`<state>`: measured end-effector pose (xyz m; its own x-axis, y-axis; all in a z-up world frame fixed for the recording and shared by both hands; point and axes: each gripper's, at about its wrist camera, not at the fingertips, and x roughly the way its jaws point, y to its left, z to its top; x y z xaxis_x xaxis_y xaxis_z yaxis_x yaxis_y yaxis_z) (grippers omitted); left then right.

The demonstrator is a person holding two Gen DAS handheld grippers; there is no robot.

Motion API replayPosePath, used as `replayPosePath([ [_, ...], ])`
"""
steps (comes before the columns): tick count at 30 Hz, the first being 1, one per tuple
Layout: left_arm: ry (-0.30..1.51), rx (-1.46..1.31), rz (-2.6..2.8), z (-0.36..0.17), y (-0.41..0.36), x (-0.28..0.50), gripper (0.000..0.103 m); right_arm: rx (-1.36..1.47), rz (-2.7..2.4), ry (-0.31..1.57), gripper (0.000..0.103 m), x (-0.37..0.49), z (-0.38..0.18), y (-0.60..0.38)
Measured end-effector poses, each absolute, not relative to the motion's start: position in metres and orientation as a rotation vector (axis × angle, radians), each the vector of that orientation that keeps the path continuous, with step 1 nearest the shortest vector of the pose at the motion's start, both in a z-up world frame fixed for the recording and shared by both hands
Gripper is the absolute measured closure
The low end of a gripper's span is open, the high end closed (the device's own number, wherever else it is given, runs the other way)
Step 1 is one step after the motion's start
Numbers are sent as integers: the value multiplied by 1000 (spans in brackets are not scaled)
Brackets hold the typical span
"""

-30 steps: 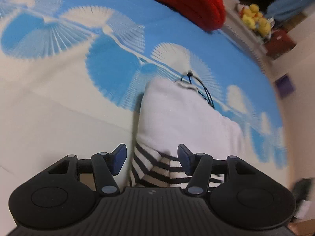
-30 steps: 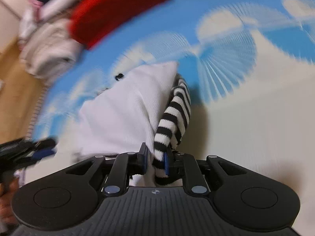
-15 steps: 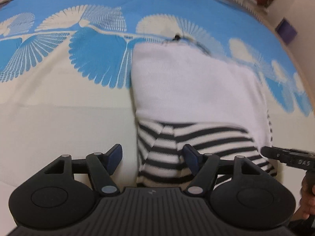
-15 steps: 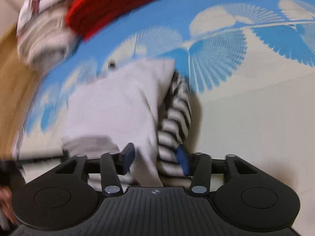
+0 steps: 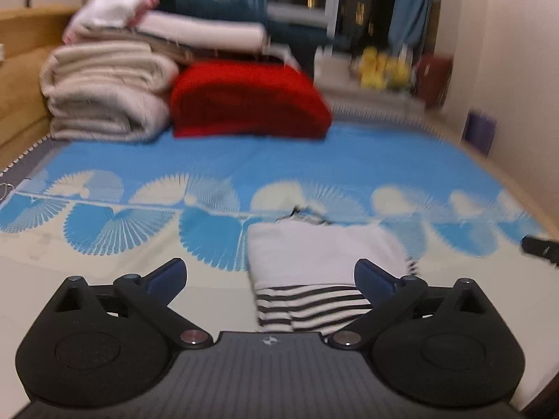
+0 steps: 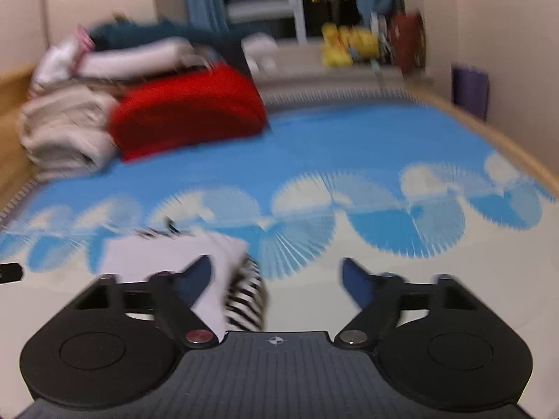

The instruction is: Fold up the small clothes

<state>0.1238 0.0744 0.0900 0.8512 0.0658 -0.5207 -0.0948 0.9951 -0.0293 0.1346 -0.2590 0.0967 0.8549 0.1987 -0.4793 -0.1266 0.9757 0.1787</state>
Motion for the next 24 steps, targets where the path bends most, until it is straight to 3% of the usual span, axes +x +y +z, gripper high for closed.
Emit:
replayPosePath([
  [8,618,-115,47,42,31,26,1,132,198,550,7,33,67,-232],
  [11,708,-119,74,18,20,28,1,127,227,608,7,26,58,-221],
  [15,665,-92,96,16,16,40,1,52,213,609,7,31,51,-207],
  [24,747,-97,144,1,18,56,1,77,198,635,7,39,43,-206],
])
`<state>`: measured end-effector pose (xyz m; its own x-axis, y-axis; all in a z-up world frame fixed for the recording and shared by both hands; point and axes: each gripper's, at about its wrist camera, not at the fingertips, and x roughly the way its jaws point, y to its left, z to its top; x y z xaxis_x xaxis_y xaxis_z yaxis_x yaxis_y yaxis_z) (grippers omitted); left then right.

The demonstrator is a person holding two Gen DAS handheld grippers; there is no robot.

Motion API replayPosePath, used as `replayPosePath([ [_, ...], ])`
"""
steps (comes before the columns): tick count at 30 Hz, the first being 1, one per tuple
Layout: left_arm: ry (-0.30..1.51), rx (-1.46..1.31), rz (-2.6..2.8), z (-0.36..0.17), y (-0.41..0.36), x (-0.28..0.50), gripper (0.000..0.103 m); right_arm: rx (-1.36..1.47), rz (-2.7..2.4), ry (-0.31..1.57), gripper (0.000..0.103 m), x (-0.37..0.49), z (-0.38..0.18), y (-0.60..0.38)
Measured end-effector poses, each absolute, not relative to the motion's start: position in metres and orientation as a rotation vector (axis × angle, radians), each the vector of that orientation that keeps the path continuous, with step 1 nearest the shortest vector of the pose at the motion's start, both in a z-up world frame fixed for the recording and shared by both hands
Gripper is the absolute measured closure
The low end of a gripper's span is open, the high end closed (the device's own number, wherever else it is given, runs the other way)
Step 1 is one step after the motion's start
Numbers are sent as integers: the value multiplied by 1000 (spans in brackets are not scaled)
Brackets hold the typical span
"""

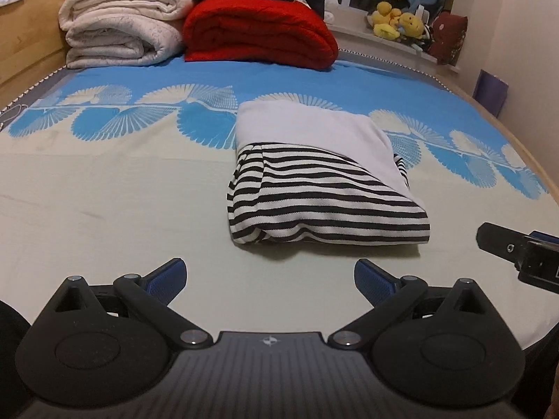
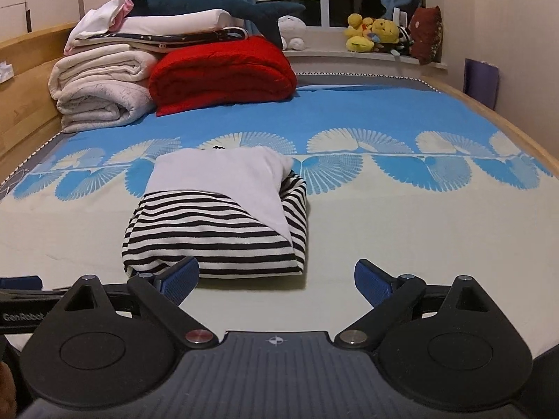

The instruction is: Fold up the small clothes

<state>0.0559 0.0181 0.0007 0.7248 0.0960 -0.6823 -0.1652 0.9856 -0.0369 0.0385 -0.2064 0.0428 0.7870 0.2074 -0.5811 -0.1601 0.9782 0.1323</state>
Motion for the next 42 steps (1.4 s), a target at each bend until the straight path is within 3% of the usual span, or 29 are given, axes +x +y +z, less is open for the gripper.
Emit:
replayPosePath([
  [42,759,-110,149,-3,21,63,1,18,266,656,7,45,41,-172],
])
